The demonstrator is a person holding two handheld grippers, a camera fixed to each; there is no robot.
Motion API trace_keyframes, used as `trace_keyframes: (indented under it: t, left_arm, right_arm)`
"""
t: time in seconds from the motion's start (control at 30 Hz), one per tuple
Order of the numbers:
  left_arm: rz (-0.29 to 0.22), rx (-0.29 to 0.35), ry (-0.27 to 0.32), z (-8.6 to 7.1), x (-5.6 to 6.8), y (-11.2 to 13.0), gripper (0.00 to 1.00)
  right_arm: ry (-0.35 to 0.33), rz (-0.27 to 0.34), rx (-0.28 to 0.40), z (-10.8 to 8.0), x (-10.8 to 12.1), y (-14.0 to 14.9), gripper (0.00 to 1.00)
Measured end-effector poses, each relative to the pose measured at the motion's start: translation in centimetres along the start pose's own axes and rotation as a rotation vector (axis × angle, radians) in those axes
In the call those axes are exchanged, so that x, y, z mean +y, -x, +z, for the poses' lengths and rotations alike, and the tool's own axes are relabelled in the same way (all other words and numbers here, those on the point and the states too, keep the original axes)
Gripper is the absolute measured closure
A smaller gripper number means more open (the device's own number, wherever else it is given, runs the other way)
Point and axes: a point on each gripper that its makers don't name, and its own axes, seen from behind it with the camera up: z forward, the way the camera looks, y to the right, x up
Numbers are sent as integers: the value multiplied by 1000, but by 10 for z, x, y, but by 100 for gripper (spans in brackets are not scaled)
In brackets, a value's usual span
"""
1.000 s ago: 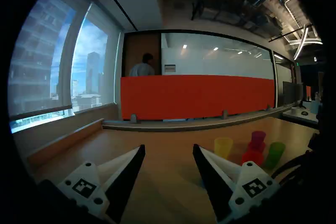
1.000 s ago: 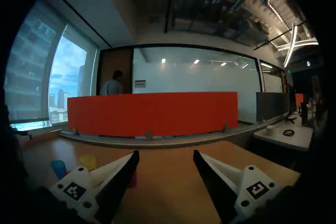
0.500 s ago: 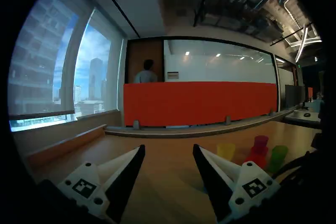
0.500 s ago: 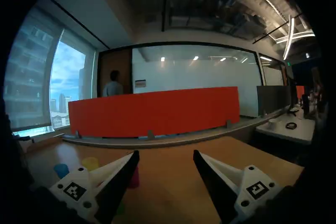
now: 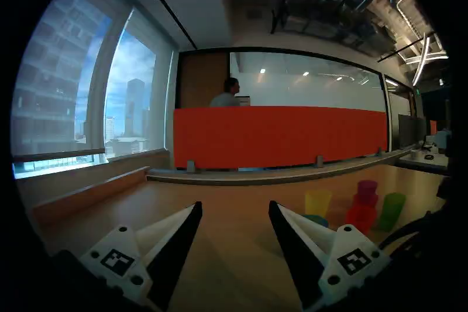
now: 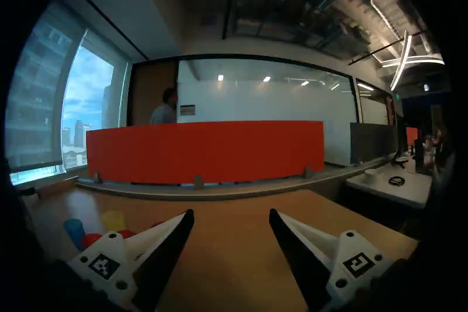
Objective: Pour water
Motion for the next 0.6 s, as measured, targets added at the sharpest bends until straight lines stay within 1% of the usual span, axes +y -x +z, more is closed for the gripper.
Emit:
trace_keyframes:
  t: [0.27, 0.47, 0.6]
  left_arm:
    - [-3, 6, 2, 0, 3, 8, 16]
    - [-15, 1, 2, 2, 2, 15, 16]
    - [-13, -4, 5, 3, 2, 19, 16]
  right_arm:
    - [13, -20, -8, -1, 2, 1, 0]
    - [21, -15, -11, -4, 5, 4, 0]
    - [31, -14, -15, -5, 9, 5, 0]
